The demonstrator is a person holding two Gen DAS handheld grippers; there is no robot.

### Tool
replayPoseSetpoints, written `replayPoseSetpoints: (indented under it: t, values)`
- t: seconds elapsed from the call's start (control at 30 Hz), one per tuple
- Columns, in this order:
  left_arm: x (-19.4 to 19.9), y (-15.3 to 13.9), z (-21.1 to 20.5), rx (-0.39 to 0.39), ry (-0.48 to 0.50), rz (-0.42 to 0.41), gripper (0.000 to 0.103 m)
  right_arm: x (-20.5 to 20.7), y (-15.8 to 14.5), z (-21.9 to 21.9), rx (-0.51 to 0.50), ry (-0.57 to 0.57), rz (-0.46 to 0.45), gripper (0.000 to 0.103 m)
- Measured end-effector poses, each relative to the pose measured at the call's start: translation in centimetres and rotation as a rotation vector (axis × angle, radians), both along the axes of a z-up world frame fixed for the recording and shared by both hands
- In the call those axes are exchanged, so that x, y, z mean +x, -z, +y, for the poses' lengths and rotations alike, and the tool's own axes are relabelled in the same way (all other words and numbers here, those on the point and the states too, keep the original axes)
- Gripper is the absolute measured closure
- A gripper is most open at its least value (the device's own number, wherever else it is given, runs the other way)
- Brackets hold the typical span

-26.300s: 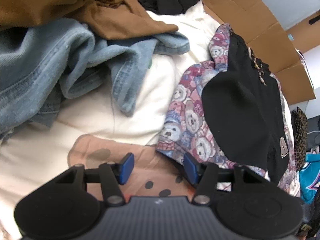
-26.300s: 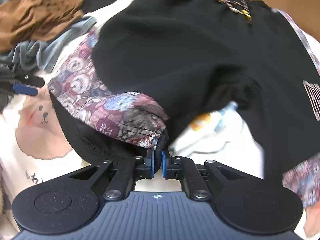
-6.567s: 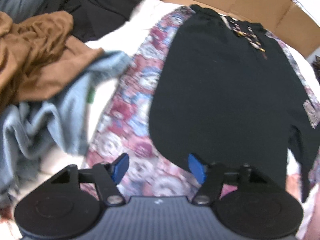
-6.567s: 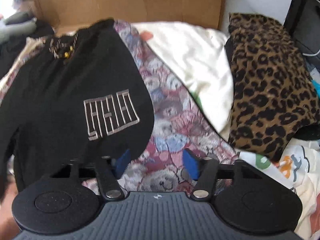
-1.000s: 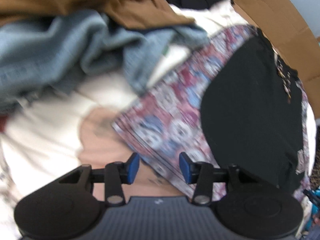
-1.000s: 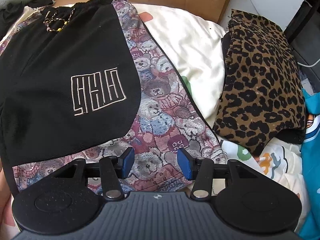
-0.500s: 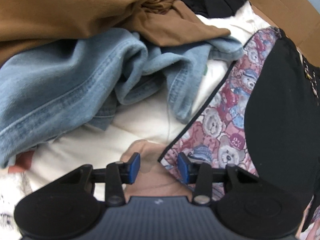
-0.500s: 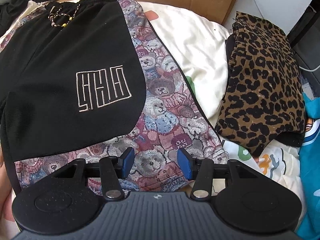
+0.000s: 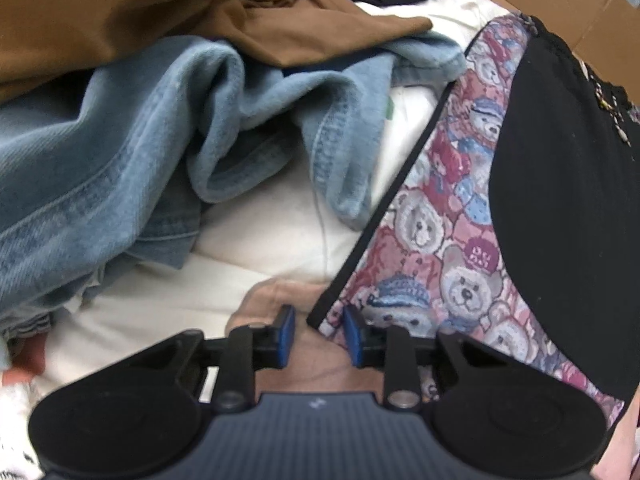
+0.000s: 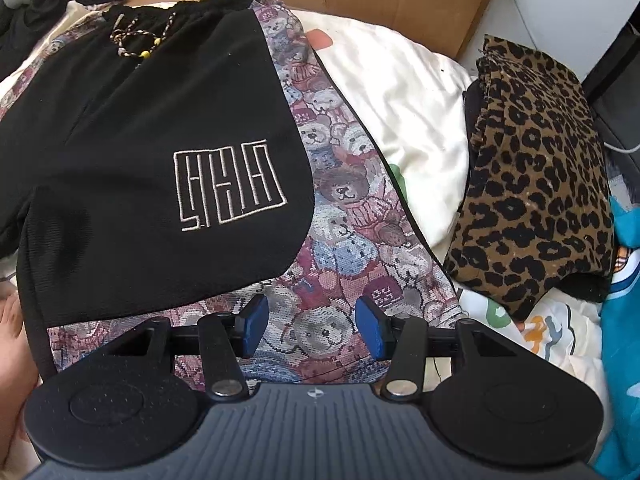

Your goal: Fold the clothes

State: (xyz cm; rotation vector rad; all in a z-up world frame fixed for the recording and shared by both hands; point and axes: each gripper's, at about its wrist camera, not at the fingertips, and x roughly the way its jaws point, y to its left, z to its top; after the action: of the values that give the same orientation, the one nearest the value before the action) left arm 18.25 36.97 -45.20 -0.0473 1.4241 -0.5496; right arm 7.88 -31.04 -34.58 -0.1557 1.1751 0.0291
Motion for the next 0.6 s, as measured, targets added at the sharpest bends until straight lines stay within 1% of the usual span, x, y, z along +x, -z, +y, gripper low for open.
replayPoseSetpoints:
  t: [0.03,0.1,0.2,0.3,0.37,0.43,0.5,0.6]
  values:
    - [0.0,-0.1,0.0,-0.002,0.011,-0.001,0.083,0.1,0.1,0.1,0.003,0.006,0.005,0.047]
    - [-0.1,-0.3,-0.2,-0.008,0.035,-0.004,0.089,0.2,0.4,0.3,0.017,0.020,0.019,0.047]
    - [-0.3,-0.3,-0.5,-0.001,0.061,-0.016,0.088,0.3,0.5,0.8,0.031,0.021,0.029,0.046]
    - [0.1,-0.2,-0.3,-0.011,0.050,-0.002,0.088,0.3,0.6,1.4,0.044,0.000,0.028,0.045]
    - [0.2,-0.2,-0.2,-0.014,0.057,-0.002,0.087,0.4,0.5,1.5,0.056,-0.003,0.024,0.039]
    - [0.2,-0.3,-0.2,-0.011,0.070,-0.011,0.087,0.4,0.5,1.6,0.069,0.003,0.020,0.037]
    - [0.2,-0.3,-0.2,-0.011,0.078,-0.011,0.088,0.5,0.4,1.6,0.079,0.009,0.019,0.037]
    - [0.3,-0.5,-0.3,-0.011,0.083,-0.009,0.093,0.5,0.3,1.6,0.098,0.008,0.018,0.037]
